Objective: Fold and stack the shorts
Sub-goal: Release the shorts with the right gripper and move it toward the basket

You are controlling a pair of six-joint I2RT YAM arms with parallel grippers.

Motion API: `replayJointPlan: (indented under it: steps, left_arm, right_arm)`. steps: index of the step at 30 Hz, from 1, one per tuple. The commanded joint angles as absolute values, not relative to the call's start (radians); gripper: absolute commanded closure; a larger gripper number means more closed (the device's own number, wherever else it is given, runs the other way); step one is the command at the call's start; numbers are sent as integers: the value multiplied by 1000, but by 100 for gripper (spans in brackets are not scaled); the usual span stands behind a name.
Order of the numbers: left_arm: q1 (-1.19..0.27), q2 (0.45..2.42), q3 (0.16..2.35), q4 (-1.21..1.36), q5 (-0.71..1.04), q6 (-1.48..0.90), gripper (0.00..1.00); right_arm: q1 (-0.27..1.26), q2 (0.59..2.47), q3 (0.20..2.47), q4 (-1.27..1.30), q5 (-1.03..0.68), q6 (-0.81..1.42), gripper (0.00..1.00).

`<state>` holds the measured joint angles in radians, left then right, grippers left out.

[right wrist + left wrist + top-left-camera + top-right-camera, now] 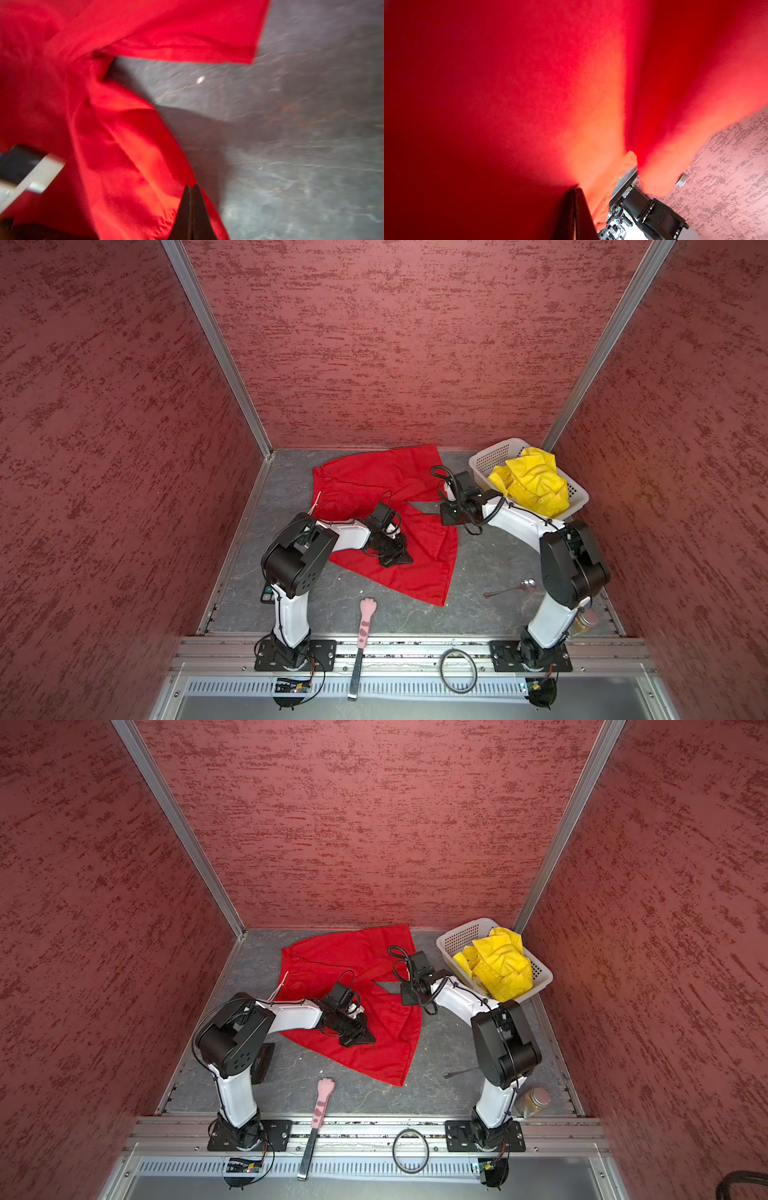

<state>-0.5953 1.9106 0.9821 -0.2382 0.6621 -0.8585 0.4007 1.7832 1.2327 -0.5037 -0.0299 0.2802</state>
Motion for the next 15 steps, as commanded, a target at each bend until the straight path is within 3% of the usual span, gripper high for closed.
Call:
replayJointPlan:
  steps: [1, 9, 15]
  left_arm:
    - [-595, 2029, 899, -404, 456, -854, 93]
    - [-594, 2053, 896, -400, 464, -854, 93]
    - [-592, 2056, 897, -399, 462, -858, 93]
  right_arm:
    - [376, 1844, 1271, -459, 22, 284, 100]
    - [288, 1970, 1371, -371, 153, 293, 100]
    - [310, 1914, 1403, -385, 62, 287, 100]
